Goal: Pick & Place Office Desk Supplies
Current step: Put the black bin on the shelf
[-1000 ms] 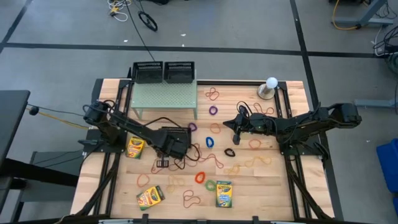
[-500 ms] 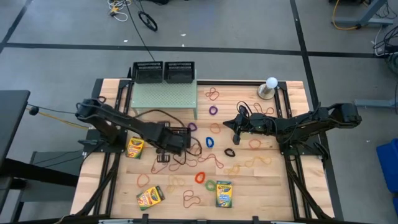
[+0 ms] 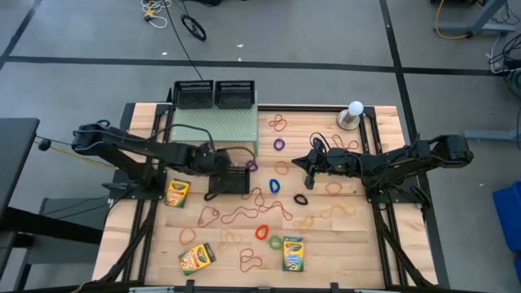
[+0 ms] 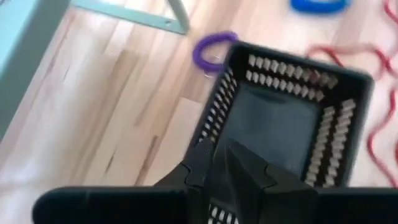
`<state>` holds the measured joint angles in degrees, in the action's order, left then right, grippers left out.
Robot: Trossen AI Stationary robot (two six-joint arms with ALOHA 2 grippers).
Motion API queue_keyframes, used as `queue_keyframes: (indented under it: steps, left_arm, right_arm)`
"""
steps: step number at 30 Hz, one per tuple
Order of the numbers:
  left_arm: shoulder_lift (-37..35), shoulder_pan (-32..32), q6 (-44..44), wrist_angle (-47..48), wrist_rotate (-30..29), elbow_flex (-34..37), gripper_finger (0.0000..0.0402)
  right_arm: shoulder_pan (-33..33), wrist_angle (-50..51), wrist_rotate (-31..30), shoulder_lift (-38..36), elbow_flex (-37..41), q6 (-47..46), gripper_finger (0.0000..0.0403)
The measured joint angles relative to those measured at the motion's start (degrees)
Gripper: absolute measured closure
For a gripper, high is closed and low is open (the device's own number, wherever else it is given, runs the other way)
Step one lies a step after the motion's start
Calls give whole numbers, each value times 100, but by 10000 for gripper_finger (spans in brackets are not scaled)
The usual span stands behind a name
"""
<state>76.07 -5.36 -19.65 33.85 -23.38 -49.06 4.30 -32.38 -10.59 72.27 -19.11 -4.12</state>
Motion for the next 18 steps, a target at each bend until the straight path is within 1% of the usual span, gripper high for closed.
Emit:
queue_keyframes:
  steps: [2, 4, 6, 8, 10, 12, 15, 18]
  left_arm:
    - [11, 14, 113, -641, 276, 85, 360]
    - [12, -23, 260, -1265, 763, 103, 368]
    - [54, -29, 266, -1530, 1174, 60, 376]
    - [156, -39, 440, -1520, 1262, -16, 378]
    - [184, -111, 667, -1462, 1214, -90, 379]
    - [191, -136, 654, -1490, 1325, -185, 380]
    - [319, -141, 406, -1165, 1536, -197, 380]
    - [460, -162, 413, -769, 1593, -192, 365]
  right_arm:
    - [2, 0, 0, 0, 0, 0, 392]
    - [0, 0, 0, 0, 0, -2, 392]
    - [2, 0, 1, 0, 0, -3, 392]
    - [2, 0, 0, 0, 0, -2, 392]
    - [2, 0, 0, 0, 0, 0, 392]
    - [2, -1, 0, 0, 0, -2, 392]
    - [2, 0, 0, 0, 0, -2, 392]
    - [2, 0, 0, 0, 0, 2, 392]
